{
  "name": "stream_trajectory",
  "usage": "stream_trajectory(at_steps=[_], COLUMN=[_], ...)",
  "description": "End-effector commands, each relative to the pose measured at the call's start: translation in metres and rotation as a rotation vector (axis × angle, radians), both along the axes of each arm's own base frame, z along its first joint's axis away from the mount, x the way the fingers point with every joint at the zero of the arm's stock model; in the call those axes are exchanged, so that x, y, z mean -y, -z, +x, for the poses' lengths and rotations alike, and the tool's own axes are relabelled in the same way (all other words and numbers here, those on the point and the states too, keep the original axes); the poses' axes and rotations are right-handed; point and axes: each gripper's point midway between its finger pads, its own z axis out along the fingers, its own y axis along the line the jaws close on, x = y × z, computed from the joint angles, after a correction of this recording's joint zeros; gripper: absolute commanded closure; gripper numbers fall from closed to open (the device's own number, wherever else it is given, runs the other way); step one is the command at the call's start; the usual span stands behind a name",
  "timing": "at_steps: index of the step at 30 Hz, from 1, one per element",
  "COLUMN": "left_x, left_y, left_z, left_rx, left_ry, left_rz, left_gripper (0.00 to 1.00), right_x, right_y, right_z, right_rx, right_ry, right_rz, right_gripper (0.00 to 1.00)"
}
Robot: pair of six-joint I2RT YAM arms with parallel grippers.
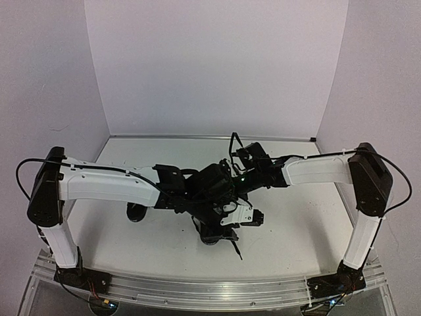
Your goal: Tie the shoes
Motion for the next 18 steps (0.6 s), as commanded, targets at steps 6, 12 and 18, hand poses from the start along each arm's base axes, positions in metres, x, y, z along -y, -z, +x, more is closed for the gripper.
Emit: stream_trajectory(at_steps=[6, 12, 18], left_x=[-0.072, -0.102, -0.098], left_y=[-0.08, -0.066, -0.037], left_z=[0.087, 0.119, 0.135], left_rx=[-0.057, -0.108, -0.158], left_ry=[-0.418, -0.556, -0.55], left_rz=[-0.332, -0.352, -0.328], left_gripper=[0.65, 0.67, 0.75], right_x=[-0.009, -0.009, -0.008], right_y=[-0.014, -0.018, -0.02], right_z=[0.007, 0.007, 0.006], right_rx=[0.035, 0.038, 0.038], right_ry=[-0.019, -0.016, -0.013], right_rz=[0.047, 0.058, 0.063], right_gripper=[1.0, 1.0, 1.0])
